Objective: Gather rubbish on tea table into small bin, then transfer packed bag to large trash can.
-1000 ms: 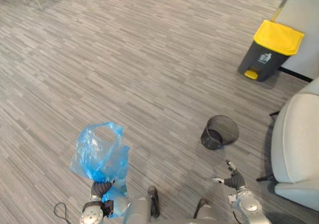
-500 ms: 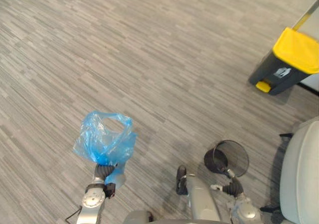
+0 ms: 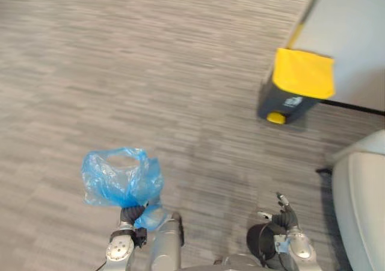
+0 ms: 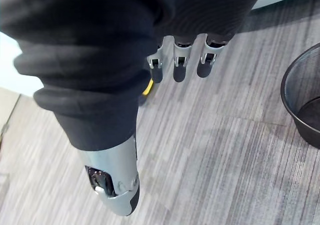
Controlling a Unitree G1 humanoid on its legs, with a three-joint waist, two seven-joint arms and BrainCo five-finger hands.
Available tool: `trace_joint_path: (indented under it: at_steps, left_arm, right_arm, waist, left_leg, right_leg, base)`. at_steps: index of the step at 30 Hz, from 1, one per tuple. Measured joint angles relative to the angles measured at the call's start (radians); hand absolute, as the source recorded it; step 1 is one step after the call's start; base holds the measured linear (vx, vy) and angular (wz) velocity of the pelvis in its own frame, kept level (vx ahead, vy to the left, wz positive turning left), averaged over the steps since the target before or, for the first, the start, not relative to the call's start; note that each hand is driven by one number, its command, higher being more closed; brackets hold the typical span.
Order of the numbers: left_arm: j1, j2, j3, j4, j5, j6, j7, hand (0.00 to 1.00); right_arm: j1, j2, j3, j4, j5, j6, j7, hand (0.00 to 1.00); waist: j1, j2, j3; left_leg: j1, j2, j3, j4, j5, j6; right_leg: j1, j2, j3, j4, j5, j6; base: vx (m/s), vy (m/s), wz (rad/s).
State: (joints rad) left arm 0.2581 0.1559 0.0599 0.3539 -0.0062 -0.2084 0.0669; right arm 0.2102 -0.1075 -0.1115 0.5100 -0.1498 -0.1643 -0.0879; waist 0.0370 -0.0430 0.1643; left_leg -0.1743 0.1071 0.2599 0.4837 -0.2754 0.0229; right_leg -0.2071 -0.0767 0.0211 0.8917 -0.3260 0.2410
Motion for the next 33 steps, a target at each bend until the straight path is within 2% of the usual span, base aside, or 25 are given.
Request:
trace_joint_path:
  at_steps: [1,2,3,5,7,9,10,11,12,13,14,15,17,19,21,22,23,25,27,28,29,30,31,32,33]
  left_arm:
    - [-0.003,0.008,0.000,0.000,0.000,0.000,0.001,1.00]
    - [-0.010,0.025,0.003,0.001,0.000,-0.001,0.002,1.00]
    - [-0.018,0.045,0.013,0.009,0.000,-0.001,0.003,1.00]
    - [-0.052,0.057,0.024,0.062,-0.001,0.001,0.004,1.00]
    - [-0.085,0.054,0.023,0.115,-0.001,0.006,0.004,1.00]
    - [-0.079,0.052,0.030,0.128,0.000,0.005,0.002,1.00]
    - [-0.086,0.035,0.031,0.150,0.000,0.007,0.002,1.00]
    - [-0.085,0.022,0.032,0.148,0.000,0.006,0.001,1.00]
    - [-0.082,0.017,0.032,0.148,0.000,0.006,0.000,1.00]
    - [-0.076,0.000,0.033,0.150,-0.001,0.009,0.000,1.00]
    - [-0.073,-0.014,0.032,0.150,-0.001,0.009,0.000,1.00]
    - [-0.066,-0.024,0.030,0.150,-0.001,0.009,0.001,1.00]
    - [-0.062,-0.032,0.007,0.149,-0.002,0.006,-0.002,1.00]
    - [-0.062,-0.033,0.007,0.149,-0.002,0.006,-0.001,1.00]
    - [-0.082,-0.036,0.003,0.150,-0.002,0.006,-0.001,1.00]
    - [-0.081,-0.037,-0.001,0.150,-0.002,0.004,-0.001,1.00]
    - [-0.086,-0.033,0.001,0.164,-0.003,0.004,-0.001,1.00]
    - [-0.090,-0.035,0.001,0.162,-0.003,0.003,0.000,1.00]
    - [-0.072,-0.046,-0.004,0.162,-0.003,0.006,0.000,1.00]
    - [-0.062,-0.041,-0.019,0.153,-0.002,0.007,0.000,1.00]
    - [-0.062,-0.035,-0.030,0.146,-0.002,0.007,0.000,1.00]
    - [-0.063,-0.027,-0.042,0.141,-0.002,0.007,0.001,1.00]
    - [-0.062,-0.017,-0.049,0.128,-0.002,0.007,0.005,1.00]
    - [-0.064,-0.015,-0.048,0.114,-0.003,0.007,0.008,1.00]
    - [-0.065,-0.015,-0.048,0.107,-0.003,0.007,0.010,1.00]
  right_arm:
    - [-0.012,0.000,0.006,0.011,-0.001,0.000,0.001,0.00]
    - [-0.033,0.002,0.013,0.033,-0.008,0.000,0.003,0.00]
    - [-0.060,0.005,0.014,0.058,-0.013,0.000,0.003,0.00]
    - [-0.106,-0.009,0.011,0.125,-0.019,0.002,0.003,0.00]
    - [-0.119,-0.032,0.010,0.152,-0.020,0.015,0.001,0.00]
    - [-0.098,-0.040,0.010,0.153,-0.022,0.017,0.000,0.00]
    - [-0.088,-0.054,0.008,0.166,-0.023,0.018,-0.001,0.00]
    - [-0.092,-0.061,0.009,0.172,-0.025,0.020,-0.001,0.00]
    - [-0.093,-0.061,0.010,0.170,-0.027,0.019,-0.002,0.00]
    - [-0.098,-0.063,0.010,0.166,-0.027,0.020,-0.003,0.00]
    - [-0.100,-0.062,0.010,0.162,-0.026,0.020,-0.005,0.00]
    - [-0.105,-0.056,0.010,0.159,-0.025,0.020,-0.006,0.00]
    - [-0.117,-0.049,0.011,0.132,-0.020,0.017,-0.009,0.00]
    - [-0.125,-0.053,0.009,0.126,-0.019,0.016,-0.020,0.00]
    - [-0.129,-0.057,-0.006,0.134,-0.016,0.017,-0.025,0.00]
    - [-0.127,-0.060,-0.011,0.145,-0.016,0.017,-0.027,0.00]
    - [-0.129,-0.048,-0.007,0.181,-0.015,0.021,-0.026,0.00]
    - [-0.114,-0.049,-0.011,0.182,-0.013,0.021,-0.026,0.00]
    - [-0.126,-0.044,-0.010,0.179,-0.014,0.021,-0.025,0.00]
    - [-0.126,-0.036,-0.009,0.174,-0.017,0.021,-0.023,0.00]
    - [-0.126,-0.031,-0.008,0.172,-0.017,0.021,-0.023,0.00]
    - [-0.116,-0.025,-0.008,0.172,-0.017,0.021,-0.022,0.00]
    - [-0.099,-0.019,-0.005,0.171,-0.017,0.022,-0.021,0.00]
    - [-0.094,-0.017,0.001,0.170,-0.017,0.022,-0.021,0.00]
    - [-0.094,-0.017,0.002,0.168,-0.017,0.022,-0.021,0.00]
  waist:
    - [-0.001,0.001,0.000]
    - [-0.002,0.013,0.002]
    - [-0.004,0.017,0.003]
    - [-0.022,0.012,0.004]
    - [-0.033,0.018,0.008]
    - [-0.047,0.003,-0.001]
    - [-0.066,0.008,-0.002]
    - [-0.061,0.035,0.009]
    - [-0.054,0.044,0.014]
    - [-0.034,0.061,0.029]
    - [-0.017,0.066,0.036]
    - [-0.007,0.061,0.039]
    - [0.011,0.035,0.051]
    - [0.017,0.034,0.051]
    - [0.030,0.043,0.050]
    - [0.032,0.054,0.047]
    - [0.033,0.032,0.041]
    - [0.035,0.013,0.028]
    - [0.034,0.014,0.028]
    - [0.032,0.015,0.029]
    - [0.028,0.016,0.030]
    - [0.024,0.017,0.030]
    - [0.015,0.017,0.029]
    - [0.002,0.018,0.029]
    - [0.001,0.018,0.029]
  left_leg:
    - [0.026,0.004,0.016,-0.017,-0.004,-0.003]
    - [0.079,0.017,0.045,-0.063,-0.028,-0.014]
    - [0.117,0.016,0.057,-0.110,-0.045,-0.024]
    - [0.157,0.015,0.075,-0.162,-0.045,-0.026]
    - [0.207,0.013,0.087,-0.192,-0.050,-0.053]
    - [0.242,0.005,0.087,-0.163,-0.075,-0.096]
    - [0.234,0.029,0.063,-0.062,-0.089,-0.120]
    - [0.186,0.083,0.046,0.100,-0.055,-0.135]
    - [0.153,0.104,0.038,0.200,-0.014,-0.099]
    - [0.077,0.147,0.009,0.402,0.115,-0.018]
    - [0.036,0.156,-0.031,0.510,0.106,-0.011]
    - [-0.004,0.149,-0.066,0.566,0.058,-0.019]
    - [-0.089,0.091,-0.120,0.509,-0.009,-0.034]
    - [-0.147,0.069,-0.127,0.401,-0.017,-0.034]
    - [-0.182,0.029,-0.154,0.121,0.017,-0.075]
    - [-0.181,0.022,-0.170,-0.022,0.106,-0.078]
    - [-0.157,0.003,-0.152,-0.029,0.153,-0.030]
    - [-0.152,-0.023,-0.117,-0.008,0.093,-0.010]
    - [-0.105,-0.032,-0.068,0.019,0.012,0.011]
    - [-0.059,-0.043,-0.054,0.013,-0.018,0.022]
    - [-0.036,-0.049,-0.052,0.012,-0.032,0.025]
    - [0.000,-0.054,-0.054,0.012,-0.050,0.029]
    - [0.042,-0.057,-0.057,0.007,-0.068,0.032]
    - [0.069,-0.059,-0.072,0.002,-0.086,0.030]
    - [0.080,-0.059,-0.077,-0.003,-0.094,0.027]
  right_leg:
    - [-0.027,-0.018,-0.053,0.010,-0.005,-0.031]
    - [-0.084,-0.043,-0.164,0.003,-0.017,-0.087]
    - [-0.133,-0.068,-0.259,-0.046,-0.020,-0.116]
    - [-0.182,-0.073,-0.351,-0.189,0.002,-0.158]
    - [-0.218,-0.042,-0.387,-0.325,0.067,-0.203]
    - [-0.211,-0.022,-0.404,-0.455,0.195,-0.264]
    - [-0.193,-0.010,-0.408,-0.439,0.226,-0.315]
    - [-0.148,0.023,-0.404,-0.461,0.202,-0.327]
    - [-0.125,0.041,-0.398,-0.477,0.188,-0.331]
    - [-0.068,0.080,-0.364,-0.506,0.174,-0.347]
    - [-0.025,0.102,-0.331,-0.521,0.165,-0.355]
    - [0.015,0.112,-0.298,-0.538,0.157,-0.355]
    - [0.114,0.108,-0.221,-0.603,0.154,-0.351]
    - [0.158,0.105,-0.180,-0.646,0.141,-0.329]
    - [0.186,0.095,-0.136,-0.653,0.112,-0.284]
    - [0.196,0.100,-0.124,-0.648,0.092,-0.262]
    - [0.204,0.082,-0.088,-0.644,0.072,-0.241]
    - [0.205,0.046,-0.047,-0.631,0.048,-0.203]
    - [0.169,0.015,-0.014,-0.483,0.016,-0.150]
    - [0.095,-0.008,-0.019,-0.280,0.024,-0.076]
    - [0.051,-0.017,-0.020,-0.170,0.049,-0.029]
    - [0.003,-0.033,-0.023,-0.049,0.048,-0.032]
    - [-0.043,-0.043,-0.046,0.013,0.033,-0.069]
    - [-0.086,-0.053,-0.078,0.005,0.014,-0.106]
    - [-0.113,-0.053,-0.092,-0.014,0.007,-0.120]
  base:
    - [0.31,0.180,-1.10]
    - [0.31,0.145,-0.97]
    - [0.32,0.127,-0.88]
    - [0.35,0.045,-0.40]
    - [0.42,-0.024,-0.16]
    - [0.53,-0.117,0.20]
    - [0.45,-0.118,0.14]
    - [0.54,-0.136,-0.08]
    - [0.40,-0.091,-0.67]
    - [0.57,-0.111,-0.83]
    - [0.48,-0.074,-1.00]
    - [0.56,-0.044,-0.99]
    - [0.45,0.013,-0.92]
    - [0.38,0.116,-0.75]
    - [0.36,0.207,-0.68]
    - [0.37,0.245,-0.46]
    - [0.47,0.290,-0.34]
    - [0.40,0.227,-0.39]
    - [0.41,0.249,-0.60]
    - [0.28,0.183,-0.36]
    - [0.31,0.149,-0.13]
    - [0.34,0.094,0.18]
    - [0.50,0.082,0.39]
    - [0.42,0.005,0.39]
    - [0.50,-0.070,0.36]
